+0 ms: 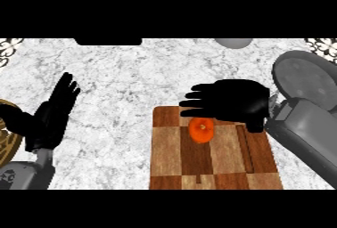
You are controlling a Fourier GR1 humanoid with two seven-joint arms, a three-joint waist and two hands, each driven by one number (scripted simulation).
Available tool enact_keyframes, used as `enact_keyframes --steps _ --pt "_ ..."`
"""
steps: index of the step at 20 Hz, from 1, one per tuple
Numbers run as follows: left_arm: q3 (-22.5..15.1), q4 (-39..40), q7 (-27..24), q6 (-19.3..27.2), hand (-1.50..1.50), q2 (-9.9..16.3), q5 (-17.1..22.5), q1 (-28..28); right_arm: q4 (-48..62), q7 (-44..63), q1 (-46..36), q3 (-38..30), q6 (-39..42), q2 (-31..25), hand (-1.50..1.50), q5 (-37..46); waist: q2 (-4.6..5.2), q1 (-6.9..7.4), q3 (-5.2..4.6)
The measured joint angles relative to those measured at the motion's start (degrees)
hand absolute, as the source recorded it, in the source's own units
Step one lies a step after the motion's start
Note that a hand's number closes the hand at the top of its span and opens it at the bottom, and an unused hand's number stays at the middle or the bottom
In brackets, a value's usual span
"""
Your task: Pick the squash from the cutting board and place it in the pan
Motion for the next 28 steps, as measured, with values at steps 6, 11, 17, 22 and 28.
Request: enact_keyframes --steps 6,11,17,22,28 --pt "1.87 -0.08 0.9 -1.49 0.0 -0.77 -1.04 -0.3 -4.3 2.7 4.49 -0.3 2.2 2.59 -1.5 4.76 0.01 -0.08 0.0" --pt "2.71 0.26 1.27 -1.8 0.0 -2.31 -2.5 -0.79 -4.63 4.97 6.09 -0.75 3.96 5.92 -1.5 9.45 0.05 0.03 0.01" --pt "2.8 -2.61 3.19 -1.95 0.0 -3.6 -4.47 0.24 1.01 3.04 6.31 -1.63 2.66 10.29 -1.5 13.98 0.1 0.27 0.01" --pt "3.89 -2.52 4.19 -2.39 0.0 -4.62 -5.64 -0.6 5.98 1.24 7.32 -1.02 0.1 12.97 -1.5 19.08 0.12 0.25 0.01" --pt "5.94 -1.36 5.35 -4.04 0.0 -5.17 -6.08 -2.17 11.19 -1.44 7.76 -1.99 -2.36 16.66 -1.5 23.41 0.14 0.23 0.01"
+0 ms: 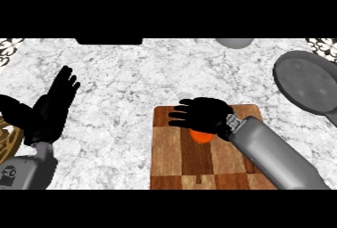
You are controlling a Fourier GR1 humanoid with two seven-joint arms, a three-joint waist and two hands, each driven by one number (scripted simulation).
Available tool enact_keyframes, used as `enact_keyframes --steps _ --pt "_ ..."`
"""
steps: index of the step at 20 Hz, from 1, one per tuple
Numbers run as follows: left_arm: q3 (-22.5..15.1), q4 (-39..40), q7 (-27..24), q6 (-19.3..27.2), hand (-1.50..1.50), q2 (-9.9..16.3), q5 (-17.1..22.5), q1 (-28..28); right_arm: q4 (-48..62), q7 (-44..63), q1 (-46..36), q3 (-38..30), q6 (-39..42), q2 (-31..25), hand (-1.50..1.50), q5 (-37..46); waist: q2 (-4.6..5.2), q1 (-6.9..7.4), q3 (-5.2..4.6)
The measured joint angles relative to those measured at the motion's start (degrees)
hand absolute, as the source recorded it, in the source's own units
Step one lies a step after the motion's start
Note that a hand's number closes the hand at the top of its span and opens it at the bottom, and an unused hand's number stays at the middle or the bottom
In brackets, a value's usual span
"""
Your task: Pick the squash from the cutting board and place it in the pan
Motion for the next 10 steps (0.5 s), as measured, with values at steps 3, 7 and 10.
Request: enact_keyframes --steps 3,7,10 --pt "0.38 -0.41 -0.76 -1.06 0.0 -0.52 -0.43 1.33 3.44 -0.43 -0.37 -0.88 -0.93 3.13 -1.5 1.64 -0.01 0.07 0.0" --pt "1.03 0.56 -2.25 -1.7 0.0 -1.8 -1.6 2.03 5.29 -2.02 0.04 -2.61 -1.23 4.68 -1.5 3.33 -0.02 -0.02 0.0" --pt "2.18 0.58 -2.05 -2.96 0.0 -1.58 -1.35 1.96 6.47 -1.78 1.37 -1.9 -1.49 6.52 1.5 5.53 -0.03 -0.04 -0.01"
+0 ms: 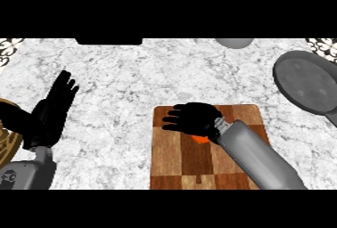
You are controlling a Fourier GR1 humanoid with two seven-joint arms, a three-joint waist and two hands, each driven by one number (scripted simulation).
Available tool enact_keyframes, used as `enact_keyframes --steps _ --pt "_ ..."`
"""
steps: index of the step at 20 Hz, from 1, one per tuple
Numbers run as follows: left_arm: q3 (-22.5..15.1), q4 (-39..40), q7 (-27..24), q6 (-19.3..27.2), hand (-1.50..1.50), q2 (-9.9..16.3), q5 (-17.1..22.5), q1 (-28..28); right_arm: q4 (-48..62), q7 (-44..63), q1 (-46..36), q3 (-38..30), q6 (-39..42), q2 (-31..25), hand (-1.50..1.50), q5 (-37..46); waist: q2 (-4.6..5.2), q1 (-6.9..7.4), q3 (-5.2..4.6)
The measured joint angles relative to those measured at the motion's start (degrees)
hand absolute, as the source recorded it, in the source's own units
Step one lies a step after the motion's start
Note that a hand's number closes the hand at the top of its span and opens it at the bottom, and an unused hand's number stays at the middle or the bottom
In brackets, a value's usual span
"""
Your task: Pick the squash from the cutting board and place it in the pan
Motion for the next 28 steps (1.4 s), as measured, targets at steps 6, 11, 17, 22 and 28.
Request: enact_keyframes --steps 6,11,17,22,28 --pt "-0.16 -0.3 0.32 0.1 0.0 -1.5 -1.47 -0.23 5.14 -5.44 -1.56 -0.73 -4.5 1.98 1.5 2.0 -0.15 0.05 -0.09" --pt "0.35 0.54 1.08 -0.01 0.0 -2.2 -2.59 -1.47 7.35 -7.17 -1.01 -2.42 -7.38 4.15 1.5 3.55 -0.31 -0.02 -0.13" --pt "1.49 -1.39 1.87 -1.29 0.0 -2.0 -2.53 -0.08 6.79 -9.28 -0.03 -5.68 -7.51 5.03 1.5 3.22 -0.26 -0.07 -0.14" --pt "2.64 -2.03 1.86 -1.28 0.0 -1.59 -2.34 1.25 5.01 0.42 3.14 -15.23 -8.06 4.77 1.5 0.9 -0.4 -1.55 -0.02" --pt "3.73 -1.95 1.53 -0.36 0.0 -1.48 -2.61 2.58 0.46 21.5 5.6 -30.16 -10.97 3.68 1.5 0.13 -1.0 -4.08 -0.03"
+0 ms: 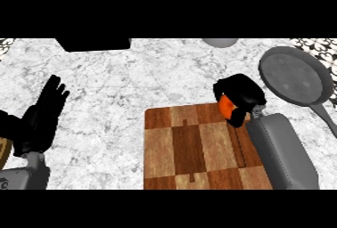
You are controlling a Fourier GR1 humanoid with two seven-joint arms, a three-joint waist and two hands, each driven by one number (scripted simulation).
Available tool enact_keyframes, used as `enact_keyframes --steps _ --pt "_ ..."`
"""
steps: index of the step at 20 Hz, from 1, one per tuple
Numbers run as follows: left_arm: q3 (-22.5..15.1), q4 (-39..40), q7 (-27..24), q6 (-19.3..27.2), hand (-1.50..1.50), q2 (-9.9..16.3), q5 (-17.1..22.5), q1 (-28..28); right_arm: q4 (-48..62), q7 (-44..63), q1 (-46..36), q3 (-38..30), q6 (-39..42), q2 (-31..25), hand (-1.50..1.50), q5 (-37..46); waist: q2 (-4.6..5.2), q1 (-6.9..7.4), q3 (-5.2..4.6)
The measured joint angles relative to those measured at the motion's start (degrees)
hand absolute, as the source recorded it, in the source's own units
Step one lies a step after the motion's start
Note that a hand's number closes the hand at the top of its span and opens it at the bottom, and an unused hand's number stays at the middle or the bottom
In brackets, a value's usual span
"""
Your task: Pick the squash from the cutting board and place it in the pan
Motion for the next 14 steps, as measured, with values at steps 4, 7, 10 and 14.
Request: enact_keyframes --steps 4,7,10,14 --pt "-0.45 -0.63 0.05 -0.32 0.0 -0.28 0.02 0.48 -10.25 9.56 -0.5 -3.73 -1.44 -0.13 1.5 1.5 -0.13 0.58 -0.02" --pt "-0.3 -0.09 0.21 -0.79 0.0 -0.14 0.21 -0.47 -19.55 14.94 -0.36 -4.53 0.63 0.11 1.5 2.44 0.07 1.2 -0.03" --pt "-0.6 0.75 -0.16 -1.43 0.0 -0.45 0.05 -1.2 -27.78 19.12 -0.09 -5.72 5.22 0.18 1.5 2.04 0.36 2.07 -0.02" --pt "-0.47 0.39 -0.29 -2.15 0.0 -0.77 0.12 -1.21 -34.07 22.79 -1.59 -9.51 10.51 -0.94 1.5 0.02 0.64 3.01 0.01"
